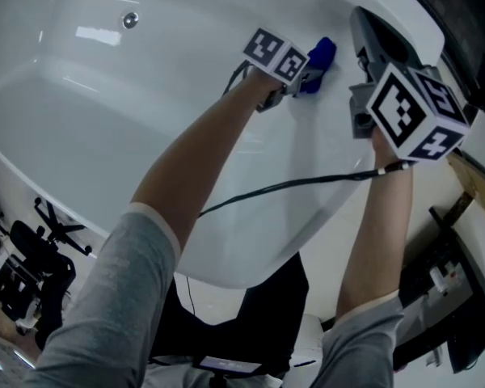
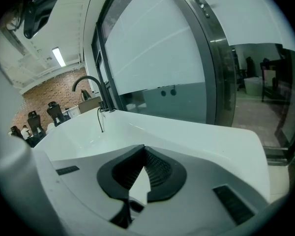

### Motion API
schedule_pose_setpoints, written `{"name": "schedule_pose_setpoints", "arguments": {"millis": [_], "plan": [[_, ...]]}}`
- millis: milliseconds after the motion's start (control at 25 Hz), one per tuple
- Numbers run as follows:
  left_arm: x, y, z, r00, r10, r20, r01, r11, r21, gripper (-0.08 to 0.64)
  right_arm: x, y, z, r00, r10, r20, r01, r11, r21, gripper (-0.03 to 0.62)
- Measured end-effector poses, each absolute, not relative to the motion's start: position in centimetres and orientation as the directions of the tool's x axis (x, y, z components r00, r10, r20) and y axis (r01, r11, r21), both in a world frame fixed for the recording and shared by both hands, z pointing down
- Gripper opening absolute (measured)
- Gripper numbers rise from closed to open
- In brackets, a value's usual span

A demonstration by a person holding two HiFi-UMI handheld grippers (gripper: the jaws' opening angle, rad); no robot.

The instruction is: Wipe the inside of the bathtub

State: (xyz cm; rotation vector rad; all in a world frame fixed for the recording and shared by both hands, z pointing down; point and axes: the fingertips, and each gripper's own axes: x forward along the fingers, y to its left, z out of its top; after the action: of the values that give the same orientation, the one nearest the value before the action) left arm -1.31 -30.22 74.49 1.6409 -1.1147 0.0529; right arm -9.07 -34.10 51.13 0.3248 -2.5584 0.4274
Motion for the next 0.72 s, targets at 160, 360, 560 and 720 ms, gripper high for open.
{"name": "schedule_pose_setpoints", "arguments": {"millis": [160, 360, 560, 720], "plan": [[-2.8, -31.6, 75.2, 0.548, -0.641, 0.537, -0.679, 0.034, 0.734, 0.121, -9.1, -33.9, 51.2, -0.843, -0.141, 0.519, -0.3, 0.924, -0.236, 0.009], [-1.6, -29.8, 75.4, 0.589, -0.643, 0.49, -0.611, 0.043, 0.791, 0.12, -8.8, -33.9, 51.7, -0.833, -0.135, 0.536, -0.303, 0.923, -0.239, 0.009], [1.0, -24.5, 77.0, 0.691, -0.541, 0.48, -0.573, -0.004, 0.82, 0.12, -10.5, -33.1, 51.9, -0.829, -0.109, 0.548, -0.284, 0.927, -0.246, 0.009], [1.1, -22.8, 78.0, 0.699, -0.552, 0.455, -0.552, -0.011, 0.834, 0.12, -12.2, -32.1, 52.8, -0.835, -0.095, 0.542, -0.265, 0.932, -0.245, 0.009]]}}
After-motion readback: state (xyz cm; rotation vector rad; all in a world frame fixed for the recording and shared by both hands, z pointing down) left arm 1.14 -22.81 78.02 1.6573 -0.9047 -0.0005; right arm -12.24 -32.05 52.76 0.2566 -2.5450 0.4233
